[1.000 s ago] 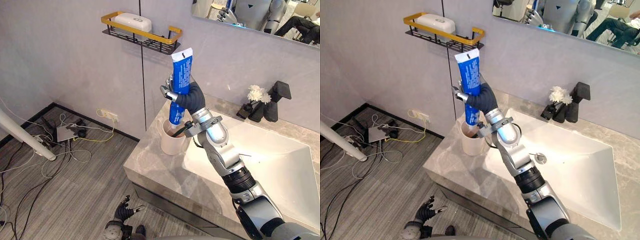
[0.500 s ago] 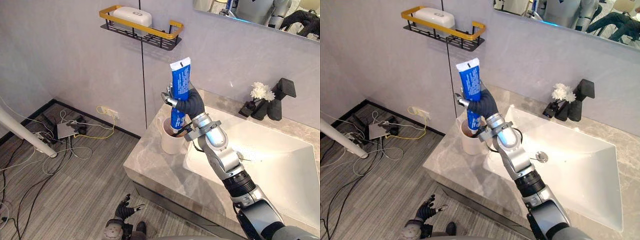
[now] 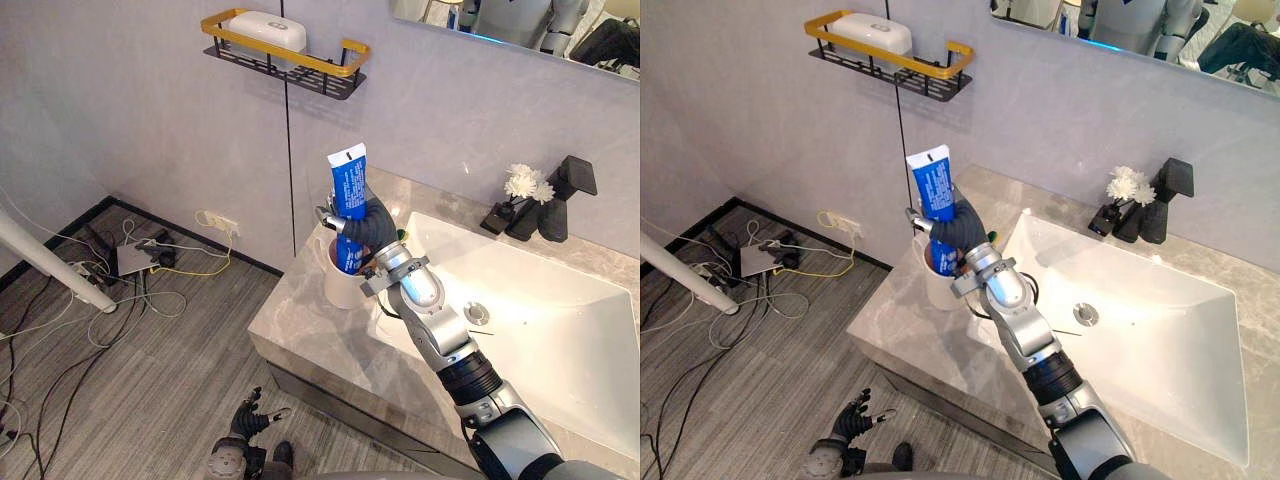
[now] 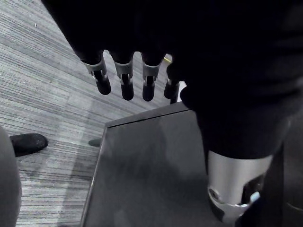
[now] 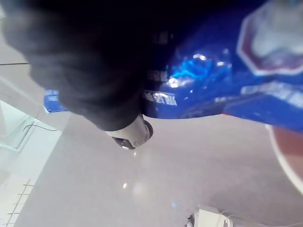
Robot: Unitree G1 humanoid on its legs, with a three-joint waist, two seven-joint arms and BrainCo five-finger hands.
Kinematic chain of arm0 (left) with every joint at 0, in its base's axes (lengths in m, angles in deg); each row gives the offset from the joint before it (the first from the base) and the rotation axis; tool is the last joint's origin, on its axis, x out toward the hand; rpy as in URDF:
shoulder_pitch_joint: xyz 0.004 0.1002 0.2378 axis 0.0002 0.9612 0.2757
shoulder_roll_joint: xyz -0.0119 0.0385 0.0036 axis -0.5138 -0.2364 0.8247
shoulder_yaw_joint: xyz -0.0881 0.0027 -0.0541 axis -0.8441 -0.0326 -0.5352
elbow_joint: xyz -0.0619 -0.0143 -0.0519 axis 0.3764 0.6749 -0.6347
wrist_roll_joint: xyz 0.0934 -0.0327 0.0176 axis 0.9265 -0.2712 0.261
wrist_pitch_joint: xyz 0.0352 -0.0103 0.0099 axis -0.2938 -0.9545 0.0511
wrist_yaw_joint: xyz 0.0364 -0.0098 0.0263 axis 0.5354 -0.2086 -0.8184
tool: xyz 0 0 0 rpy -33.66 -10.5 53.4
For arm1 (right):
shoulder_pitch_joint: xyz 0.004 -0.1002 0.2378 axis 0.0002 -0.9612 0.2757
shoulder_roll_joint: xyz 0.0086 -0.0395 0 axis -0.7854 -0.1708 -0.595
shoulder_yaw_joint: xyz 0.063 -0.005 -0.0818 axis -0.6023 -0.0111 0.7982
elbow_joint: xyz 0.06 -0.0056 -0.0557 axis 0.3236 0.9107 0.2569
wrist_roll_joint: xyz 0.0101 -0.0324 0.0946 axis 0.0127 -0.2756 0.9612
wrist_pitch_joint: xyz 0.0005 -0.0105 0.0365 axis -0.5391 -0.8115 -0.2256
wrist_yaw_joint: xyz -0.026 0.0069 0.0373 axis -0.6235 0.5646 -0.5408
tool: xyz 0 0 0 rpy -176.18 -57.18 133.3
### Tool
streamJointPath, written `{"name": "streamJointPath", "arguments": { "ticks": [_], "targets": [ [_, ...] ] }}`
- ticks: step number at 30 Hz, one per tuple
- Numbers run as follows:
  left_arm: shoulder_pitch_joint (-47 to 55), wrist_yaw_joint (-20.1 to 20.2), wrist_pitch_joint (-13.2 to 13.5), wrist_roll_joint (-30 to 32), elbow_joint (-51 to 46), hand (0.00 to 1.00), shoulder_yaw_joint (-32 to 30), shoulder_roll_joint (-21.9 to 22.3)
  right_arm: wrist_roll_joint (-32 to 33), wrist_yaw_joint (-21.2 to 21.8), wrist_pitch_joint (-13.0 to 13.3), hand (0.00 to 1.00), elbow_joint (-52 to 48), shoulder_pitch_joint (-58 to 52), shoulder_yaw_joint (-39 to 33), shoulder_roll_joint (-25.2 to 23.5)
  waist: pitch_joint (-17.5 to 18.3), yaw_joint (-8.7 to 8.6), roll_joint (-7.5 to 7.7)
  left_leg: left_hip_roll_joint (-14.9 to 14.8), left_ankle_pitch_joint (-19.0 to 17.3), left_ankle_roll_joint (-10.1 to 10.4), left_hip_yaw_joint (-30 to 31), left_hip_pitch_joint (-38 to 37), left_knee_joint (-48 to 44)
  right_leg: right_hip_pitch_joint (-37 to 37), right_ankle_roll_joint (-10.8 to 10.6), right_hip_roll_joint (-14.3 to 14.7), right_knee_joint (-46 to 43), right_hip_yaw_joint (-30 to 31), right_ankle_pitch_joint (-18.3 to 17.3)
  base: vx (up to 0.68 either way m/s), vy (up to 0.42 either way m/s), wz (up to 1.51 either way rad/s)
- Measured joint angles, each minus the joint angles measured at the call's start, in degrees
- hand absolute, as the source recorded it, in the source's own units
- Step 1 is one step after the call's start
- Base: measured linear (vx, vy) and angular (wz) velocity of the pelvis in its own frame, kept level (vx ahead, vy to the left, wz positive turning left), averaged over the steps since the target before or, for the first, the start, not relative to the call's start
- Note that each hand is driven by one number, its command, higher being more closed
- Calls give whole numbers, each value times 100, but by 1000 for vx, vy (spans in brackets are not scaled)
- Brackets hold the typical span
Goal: Organize washtable
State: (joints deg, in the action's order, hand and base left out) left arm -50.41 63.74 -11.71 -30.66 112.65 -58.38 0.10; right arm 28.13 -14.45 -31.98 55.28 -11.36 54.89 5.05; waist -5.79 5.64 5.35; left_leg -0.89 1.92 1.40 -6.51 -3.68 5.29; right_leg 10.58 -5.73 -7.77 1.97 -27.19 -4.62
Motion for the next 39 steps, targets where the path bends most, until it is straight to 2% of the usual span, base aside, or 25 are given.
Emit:
{"name": "streamJointPath", "arguments": {
  "ticks": [28, 39],
  "targets": [
    [-24, -24, -8, -2, 12, 0, 0, 13, -104, -104, -20, 0, -53, -215, 37, -171, -49, -11, -22, -13, -3, 1, -5, -77, 0, 3, 4, -28, -160, 16, -110, 0, 0, 0],
    [-34, -90, -2, -3, 58, 0, -1, 14, -290, -116, 34, 0, -549, -287, 80, -155, -50, -22, -24, -17, -4, 2, -40, -105, 0, 8, 4, -30, -168, 57, -110, -1, 0, 0]
  ]
}}
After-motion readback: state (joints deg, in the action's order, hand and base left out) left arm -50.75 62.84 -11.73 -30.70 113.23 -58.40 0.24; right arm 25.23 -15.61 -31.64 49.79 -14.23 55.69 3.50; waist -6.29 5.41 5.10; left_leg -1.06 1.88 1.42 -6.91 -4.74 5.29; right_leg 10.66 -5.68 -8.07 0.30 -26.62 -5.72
